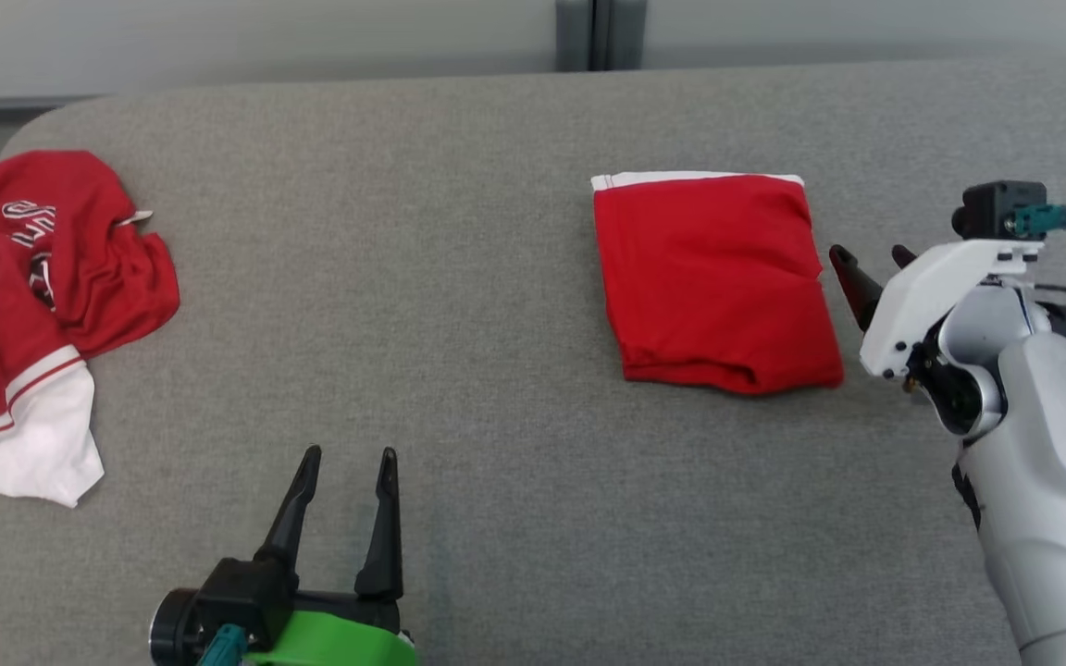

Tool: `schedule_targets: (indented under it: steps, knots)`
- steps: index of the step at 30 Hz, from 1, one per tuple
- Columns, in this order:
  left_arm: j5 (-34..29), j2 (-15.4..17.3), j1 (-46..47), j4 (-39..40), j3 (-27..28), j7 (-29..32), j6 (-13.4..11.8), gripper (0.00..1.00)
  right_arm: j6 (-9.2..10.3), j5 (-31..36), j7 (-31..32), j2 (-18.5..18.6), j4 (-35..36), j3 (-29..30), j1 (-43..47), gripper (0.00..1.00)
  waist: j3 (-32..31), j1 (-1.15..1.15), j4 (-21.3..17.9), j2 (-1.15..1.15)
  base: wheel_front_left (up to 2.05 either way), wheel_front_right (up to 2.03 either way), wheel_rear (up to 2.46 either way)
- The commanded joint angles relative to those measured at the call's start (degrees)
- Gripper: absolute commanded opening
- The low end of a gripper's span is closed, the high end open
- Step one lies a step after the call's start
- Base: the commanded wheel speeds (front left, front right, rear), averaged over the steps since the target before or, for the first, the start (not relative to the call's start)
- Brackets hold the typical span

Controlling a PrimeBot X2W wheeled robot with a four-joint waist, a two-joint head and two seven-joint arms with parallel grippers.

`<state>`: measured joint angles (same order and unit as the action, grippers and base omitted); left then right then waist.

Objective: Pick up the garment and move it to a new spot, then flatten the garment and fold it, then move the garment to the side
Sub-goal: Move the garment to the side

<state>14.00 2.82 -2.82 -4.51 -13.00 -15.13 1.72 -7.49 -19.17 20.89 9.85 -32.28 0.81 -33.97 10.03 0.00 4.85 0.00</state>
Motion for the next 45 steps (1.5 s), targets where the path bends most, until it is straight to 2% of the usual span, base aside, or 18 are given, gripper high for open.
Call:
schedule_targets:
  steps: [1,5,9,10,11,15,20,23,27,33,39,40,41,45]
  knots:
    - [0.4,0.2,1.6,-0.3,-0.6,0.0,-0.4,1.0,0.02,0.0,0.7,0.5,-2.0,0.1,-1.8,1.0,5.4,0.0,4.3,0.0,0.0,0.0,0.0]
    - [1.3,0.2,3.0,-0.9,-2.4,0.0,-1.0,1.0,0.01,1.0,1.7,0.8,-8.0,0.1,-5.5,1.0,6.4,0.0,5.7,0.0,0.0,0.0,0.0]
    - [1.6,0.2,3.5,-1.2,-3.5,0.0,-1.7,1.0,0.0,-1.4,3.6,0.6,-13.3,-2.3,-6.6,1.0,6.4,0.0,6.6,0.0,0.0,0.0,0.0]
    - [1.6,0.2,3.5,-1.1,-3.6,0.0,-1.8,1.0,0.01,-1.8,3.1,0.9,-14.2,-2.3,-6.6,0.31,6.3,0.0,6.6,0.0,0.0,0.0,0.0]
    - [1.5,0.2,3.5,-0.9,-3.4,0.0,-1.9,1.0,0.04,-2.1,2.5,1.0,-14.7,-1.7,-6.8,0.0,6.4,0.0,6.3,0.0,0.0,0.0,0.0]
    - [0.8,0.2,3.0,-0.2,-2.7,0.0,-2.2,1.0,0.06,-2.9,-0.8,0.8,-16.3,0.2,-8.3,0.0,6.5,0.0,3.6,0.0,0.0,0.0,0.0]
    - [-0.3,0.2,3.3,0.0,-1.8,0.0,-1.7,1.0,0.06,-3.6,-1.8,1.9,-17.0,0.5,-9.8,0.0,8.1,0.0,-2.7,0.0,0.0,0.0,0.0]
    - [-2.0,0.2,5.6,0.3,-1.9,0.0,-0.6,1.0,0.05,-3.7,-2.6,3.6,-17.2,1.3,-12.0,0.0,11.1,0.0,-7.1,0.0,0.0,0.0,0.0]
    - [-4.1,0.2,8.9,0.3,-2.6,0.0,0.8,1.0,0.04,-2.1,-3.8,7.5,-17.8,1.9,-15.2,0.0,15.7,0.0,-10.5,0.0,0.0,0.0,0.0]
    - [-6.4,0.4,12.8,-0.2,-4.1,0.0,2.4,1.0,0.04,2.3,-4.6,15.5,-21.1,4.1,-22.0,0.0,20.1,0.0,-10.4,0.0,0.0,0.0,0.0]
    - [-6.8,0.4,12.7,-0.2,-3.9,0.0,1.9,1.0,0.05,12.5,-4.4,23.4,-25.8,5.5,-27.7,0.0,21.3,0.0,-7.5,0.0,0.0,0.0,0.0]
    - [-6.8,0.4,12.3,-0.1,-3.8,0.0,1.8,1.0,0.05,14.3,-4.5,24.2,-26.3,5.7,-28.3,0.2,21.4,0.0,-7.2,0.0,0.0,0.0,0.0]
    - [-6.6,0.5,11.9,0.1,-3.4,0.0,1.7,1.0,0.05,16.6,-5.1,25.0,-26.6,6.2,-29.2,1.0,21.4,0.0,-6.8,0.0,0.0,0.0,0.0]
    - [-6.4,0.5,11.0,0.8,-2.6,0.0,1.3,1.0,0.05,24.4,-7.8,26.8,-26.6,10.7,-31.3,1.0,21.4,0.0,-6.4,0.0,0.0,0.0,0.0]
